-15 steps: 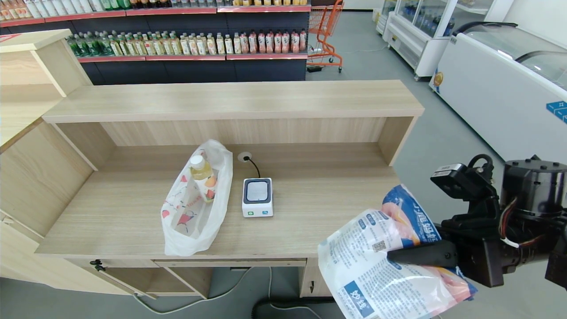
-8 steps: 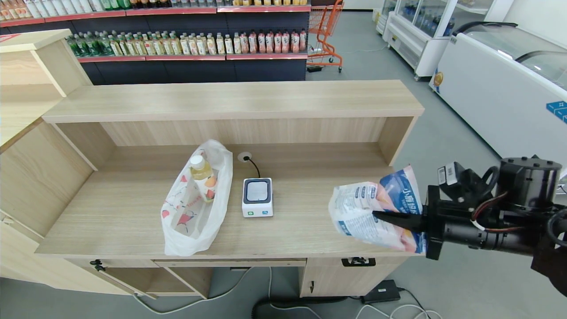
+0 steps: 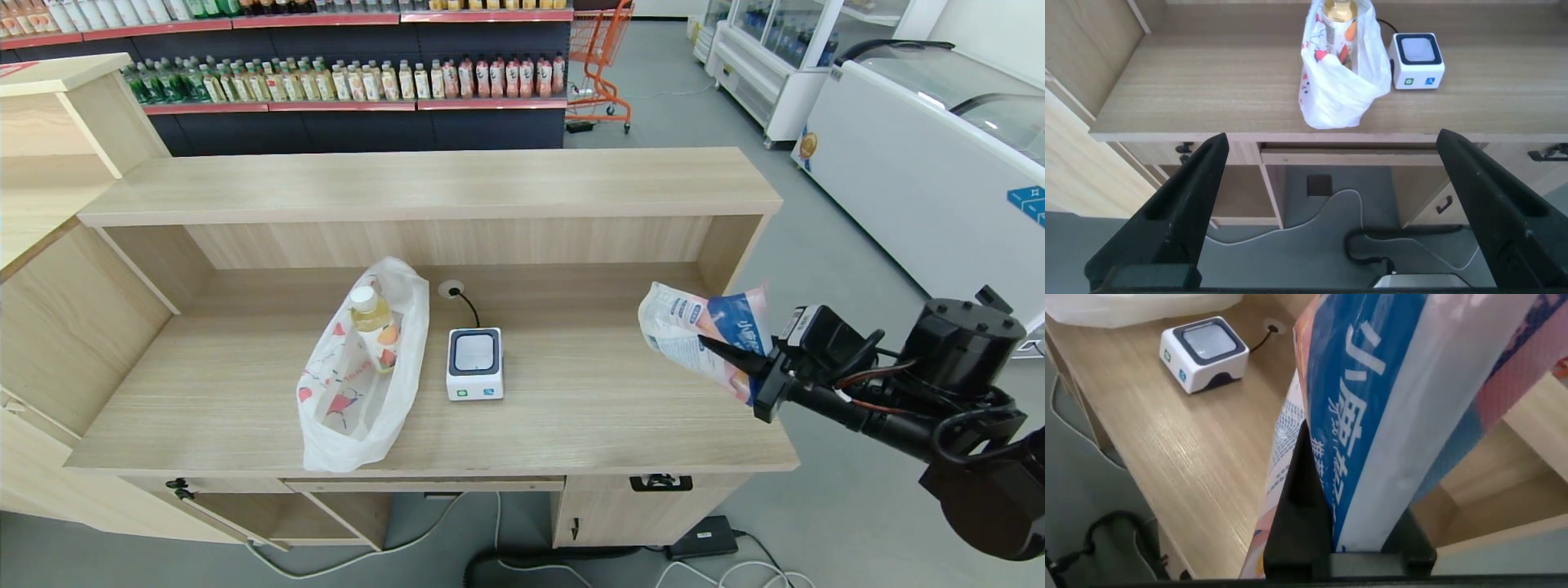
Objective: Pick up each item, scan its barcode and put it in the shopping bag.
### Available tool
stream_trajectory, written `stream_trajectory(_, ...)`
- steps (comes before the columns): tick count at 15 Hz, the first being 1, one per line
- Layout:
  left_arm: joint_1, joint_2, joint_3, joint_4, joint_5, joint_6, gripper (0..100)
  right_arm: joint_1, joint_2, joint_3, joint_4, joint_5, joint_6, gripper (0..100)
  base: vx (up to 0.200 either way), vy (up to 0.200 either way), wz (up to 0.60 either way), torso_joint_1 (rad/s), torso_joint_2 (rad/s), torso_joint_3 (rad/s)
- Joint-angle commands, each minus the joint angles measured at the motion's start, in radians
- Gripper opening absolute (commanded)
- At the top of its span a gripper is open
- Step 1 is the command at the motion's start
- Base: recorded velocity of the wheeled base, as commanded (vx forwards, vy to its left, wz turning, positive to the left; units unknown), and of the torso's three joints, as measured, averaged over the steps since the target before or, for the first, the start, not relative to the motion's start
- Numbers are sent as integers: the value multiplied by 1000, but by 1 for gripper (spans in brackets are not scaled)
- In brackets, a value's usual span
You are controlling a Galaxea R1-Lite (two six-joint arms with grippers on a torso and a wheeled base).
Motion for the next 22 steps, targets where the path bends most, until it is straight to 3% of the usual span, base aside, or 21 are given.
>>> stream_trajectory(1,0,0,0,0,-2,0,100,5,14,11,-2,1,1,0,0,0,0,0,0,0)
stream_trajectory(6,0,0,0,0,0,3,100,17,-3,28,-2,-1,1,0,0,0,0,0,0,0)
stream_trajectory(12,0,0,0,0,0,5,100,19,20,3,-2,39,5,0,0,200,0,2,2,3)
stream_trajectory(20,0,0,0,0,-2,8,100,24,182,-182,-1,90,5,0,200,200,0,-1,3,3)
stream_trajectory(22,0,0,0,0,0,8,100,33,215,-201,1,130,5,0,100,0,0,1,1,4)
